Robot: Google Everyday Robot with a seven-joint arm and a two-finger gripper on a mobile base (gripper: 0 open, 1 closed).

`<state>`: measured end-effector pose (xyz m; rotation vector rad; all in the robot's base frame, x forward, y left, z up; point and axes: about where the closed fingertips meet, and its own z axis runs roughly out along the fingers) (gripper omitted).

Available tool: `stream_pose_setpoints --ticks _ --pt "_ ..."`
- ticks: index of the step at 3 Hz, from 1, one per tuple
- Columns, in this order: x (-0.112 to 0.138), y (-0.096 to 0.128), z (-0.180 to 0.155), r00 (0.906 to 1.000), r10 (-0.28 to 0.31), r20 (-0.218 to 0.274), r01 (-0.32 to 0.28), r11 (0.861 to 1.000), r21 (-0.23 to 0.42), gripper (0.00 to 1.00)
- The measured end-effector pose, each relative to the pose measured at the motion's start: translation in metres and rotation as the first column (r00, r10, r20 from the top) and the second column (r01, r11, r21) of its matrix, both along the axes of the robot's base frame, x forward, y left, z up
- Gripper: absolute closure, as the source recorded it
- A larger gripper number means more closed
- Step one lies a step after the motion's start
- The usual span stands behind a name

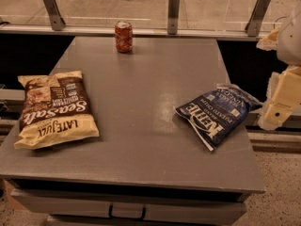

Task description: Move blue chip bag near coke can

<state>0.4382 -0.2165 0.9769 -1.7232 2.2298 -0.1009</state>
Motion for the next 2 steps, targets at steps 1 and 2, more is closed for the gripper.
stream_pose_setpoints --ticks 1,2 --pt "0.000 0.000 0.000 1.0000 0.000 0.000 0.000 1.000 0.000 0.00" --pt "0.013 -0.004 -0.010 1.0000 -0.004 0.001 0.004 1.000 0.030 0.00"
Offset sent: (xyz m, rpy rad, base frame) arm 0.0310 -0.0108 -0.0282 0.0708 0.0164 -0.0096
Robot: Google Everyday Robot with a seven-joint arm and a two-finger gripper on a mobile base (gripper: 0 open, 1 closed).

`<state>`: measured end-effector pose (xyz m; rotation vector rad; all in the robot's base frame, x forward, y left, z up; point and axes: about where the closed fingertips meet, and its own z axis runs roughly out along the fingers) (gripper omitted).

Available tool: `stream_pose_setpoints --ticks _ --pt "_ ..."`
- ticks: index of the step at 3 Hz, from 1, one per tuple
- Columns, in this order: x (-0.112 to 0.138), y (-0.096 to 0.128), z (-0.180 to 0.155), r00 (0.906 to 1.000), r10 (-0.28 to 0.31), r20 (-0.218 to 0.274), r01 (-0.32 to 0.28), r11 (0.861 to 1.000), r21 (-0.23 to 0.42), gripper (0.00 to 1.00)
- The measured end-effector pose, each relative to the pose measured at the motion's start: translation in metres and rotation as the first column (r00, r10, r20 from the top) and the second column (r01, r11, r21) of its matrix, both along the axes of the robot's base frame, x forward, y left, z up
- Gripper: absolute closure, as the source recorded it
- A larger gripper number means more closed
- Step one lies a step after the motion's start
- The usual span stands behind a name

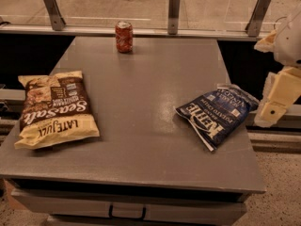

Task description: Move blue chip bag near coke can

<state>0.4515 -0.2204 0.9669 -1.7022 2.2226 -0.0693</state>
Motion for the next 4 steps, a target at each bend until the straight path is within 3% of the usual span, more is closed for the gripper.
stream_pose_setpoints --ticks 3,4 --pt "0.055 -0.008 -0.096 0.9938 -0.061 -0.093 0.075 0.984 0.159 0.00" --pt "0.062 -0.001 -0.120 0.9900 -0.072 -0.121 0.095 0.976 0.195 0.18"
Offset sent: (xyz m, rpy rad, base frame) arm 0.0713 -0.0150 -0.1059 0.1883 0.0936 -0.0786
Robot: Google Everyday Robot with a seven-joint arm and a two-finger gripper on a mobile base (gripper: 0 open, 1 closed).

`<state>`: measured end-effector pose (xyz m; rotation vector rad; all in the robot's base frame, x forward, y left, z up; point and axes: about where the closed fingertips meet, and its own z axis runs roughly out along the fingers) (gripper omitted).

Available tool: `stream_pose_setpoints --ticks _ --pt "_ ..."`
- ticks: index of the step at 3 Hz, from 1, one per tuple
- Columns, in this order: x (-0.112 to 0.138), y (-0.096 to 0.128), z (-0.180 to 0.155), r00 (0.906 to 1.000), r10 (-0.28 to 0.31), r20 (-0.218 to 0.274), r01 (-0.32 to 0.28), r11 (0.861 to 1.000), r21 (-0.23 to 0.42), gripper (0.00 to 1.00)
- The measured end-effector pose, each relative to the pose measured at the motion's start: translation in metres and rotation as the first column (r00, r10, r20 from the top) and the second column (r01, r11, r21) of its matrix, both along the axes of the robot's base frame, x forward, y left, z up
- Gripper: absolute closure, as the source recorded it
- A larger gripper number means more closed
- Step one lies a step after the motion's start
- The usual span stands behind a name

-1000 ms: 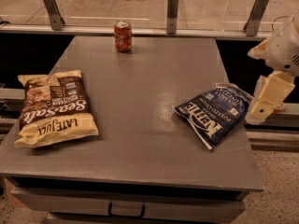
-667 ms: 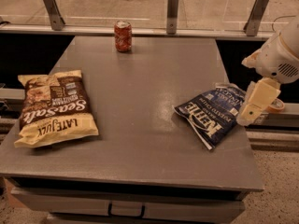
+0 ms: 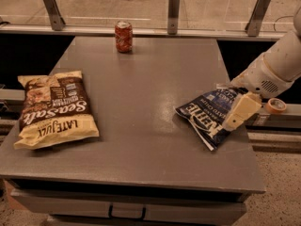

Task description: Move blue chip bag near coke can

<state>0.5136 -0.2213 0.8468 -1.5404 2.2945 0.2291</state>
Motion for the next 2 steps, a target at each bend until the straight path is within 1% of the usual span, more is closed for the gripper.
stream_pose_setpoints --ticks 1,2 --pt "0.0051 0.0073 -0.0057 1.0000 -0.003 0.000 0.003 1.000 0.031 0.41" --pt "0.0083 0.0124 -0.0004 0.9999 -0.001 0.012 0.000 0.998 0.055 0.64"
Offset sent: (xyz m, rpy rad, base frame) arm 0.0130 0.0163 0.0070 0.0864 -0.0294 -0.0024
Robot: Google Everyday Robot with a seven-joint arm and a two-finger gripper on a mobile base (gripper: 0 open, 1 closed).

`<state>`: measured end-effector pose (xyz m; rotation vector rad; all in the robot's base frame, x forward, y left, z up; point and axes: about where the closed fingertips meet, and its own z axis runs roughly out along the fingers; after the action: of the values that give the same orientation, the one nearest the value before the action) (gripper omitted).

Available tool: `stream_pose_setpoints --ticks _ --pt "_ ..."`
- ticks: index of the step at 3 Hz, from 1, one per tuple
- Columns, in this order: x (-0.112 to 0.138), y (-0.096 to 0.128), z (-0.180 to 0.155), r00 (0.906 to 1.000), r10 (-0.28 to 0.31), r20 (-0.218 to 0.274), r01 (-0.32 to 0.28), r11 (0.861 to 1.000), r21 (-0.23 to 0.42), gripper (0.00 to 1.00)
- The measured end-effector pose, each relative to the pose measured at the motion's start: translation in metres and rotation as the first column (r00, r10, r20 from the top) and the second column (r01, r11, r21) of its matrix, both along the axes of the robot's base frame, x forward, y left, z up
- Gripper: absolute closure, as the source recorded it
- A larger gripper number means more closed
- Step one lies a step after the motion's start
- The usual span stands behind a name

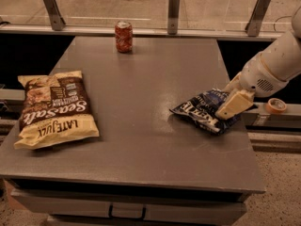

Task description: Move blue chip bag near coke can

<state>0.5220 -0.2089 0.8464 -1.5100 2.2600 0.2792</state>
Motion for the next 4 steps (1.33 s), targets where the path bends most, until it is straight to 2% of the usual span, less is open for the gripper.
stream_pose_setpoints --ticks 1,2,3,4 --pt "0.002 0.001 0.014 0.9997 0.001 0.025 -0.002 1.000 0.024 0.87" --pt "0.014 0.000 0.072 0.9904 -0.016 0.137 0.012 1.000 0.027 1.00" --pt "0.016 0.003 0.074 0.9895 -0.011 0.144 0.006 1.000 0.029 1.00" --pt "0.045 0.028 0.087 0.9756 0.018 0.219 -0.036 0.996 0.077 1.00"
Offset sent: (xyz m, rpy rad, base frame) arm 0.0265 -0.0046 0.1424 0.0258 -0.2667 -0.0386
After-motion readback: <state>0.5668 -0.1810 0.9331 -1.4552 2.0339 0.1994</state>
